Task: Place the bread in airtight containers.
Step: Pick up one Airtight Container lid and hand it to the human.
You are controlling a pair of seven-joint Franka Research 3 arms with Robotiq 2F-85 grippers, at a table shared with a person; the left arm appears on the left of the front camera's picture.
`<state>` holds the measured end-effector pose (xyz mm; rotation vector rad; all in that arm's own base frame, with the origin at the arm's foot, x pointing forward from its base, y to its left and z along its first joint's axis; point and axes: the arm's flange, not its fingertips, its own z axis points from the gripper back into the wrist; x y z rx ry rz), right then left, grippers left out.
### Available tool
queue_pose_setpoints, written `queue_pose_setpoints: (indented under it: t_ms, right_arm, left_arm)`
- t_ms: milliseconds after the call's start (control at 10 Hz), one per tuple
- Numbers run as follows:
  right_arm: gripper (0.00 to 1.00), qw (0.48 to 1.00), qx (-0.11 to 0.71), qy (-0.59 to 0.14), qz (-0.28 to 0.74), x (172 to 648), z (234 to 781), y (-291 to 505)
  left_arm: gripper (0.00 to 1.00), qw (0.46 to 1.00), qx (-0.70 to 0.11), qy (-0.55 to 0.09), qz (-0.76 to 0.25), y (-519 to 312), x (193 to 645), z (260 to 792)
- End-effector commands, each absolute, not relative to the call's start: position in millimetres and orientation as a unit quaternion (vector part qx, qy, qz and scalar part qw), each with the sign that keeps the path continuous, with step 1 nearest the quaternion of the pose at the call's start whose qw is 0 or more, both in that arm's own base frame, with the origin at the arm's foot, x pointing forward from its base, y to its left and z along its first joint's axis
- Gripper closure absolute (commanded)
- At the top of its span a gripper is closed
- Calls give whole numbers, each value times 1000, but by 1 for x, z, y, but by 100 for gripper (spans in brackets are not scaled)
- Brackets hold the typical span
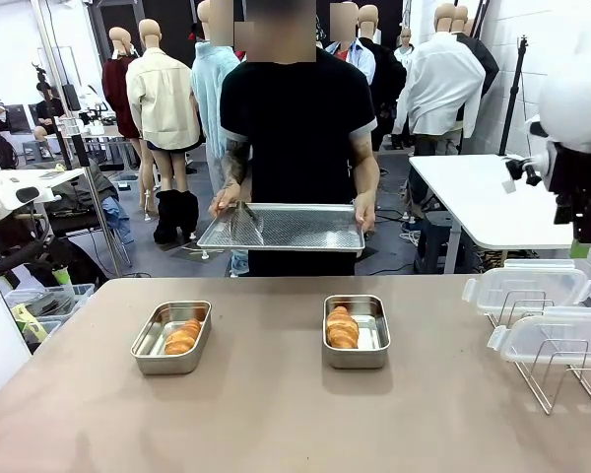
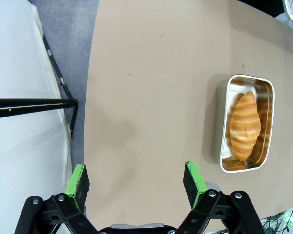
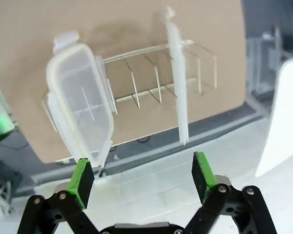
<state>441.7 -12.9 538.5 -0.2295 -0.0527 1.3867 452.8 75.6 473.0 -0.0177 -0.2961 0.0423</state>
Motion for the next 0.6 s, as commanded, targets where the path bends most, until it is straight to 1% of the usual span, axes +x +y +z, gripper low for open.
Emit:
queue_pose_setpoints:
  t_ms: [0,200,300,500]
  right_arm:
    - [0,717,-119,-5,687,449,529,-19]
    - [0,722,-123,3,681,452,518,-14]
    - [0,724,-104,-3,681,448,525,-11]
    - [0,724,-104,-3,681,448,525,-11]
  left_arm:
    - [0,989,-7,-147,25,77,452,473]
    - [0,989,-7,-147,25,77,452,473]
    - [0,989,-7,-147,25,77,452,473]
    - [0,989,-7,-147,25,77,452,473]
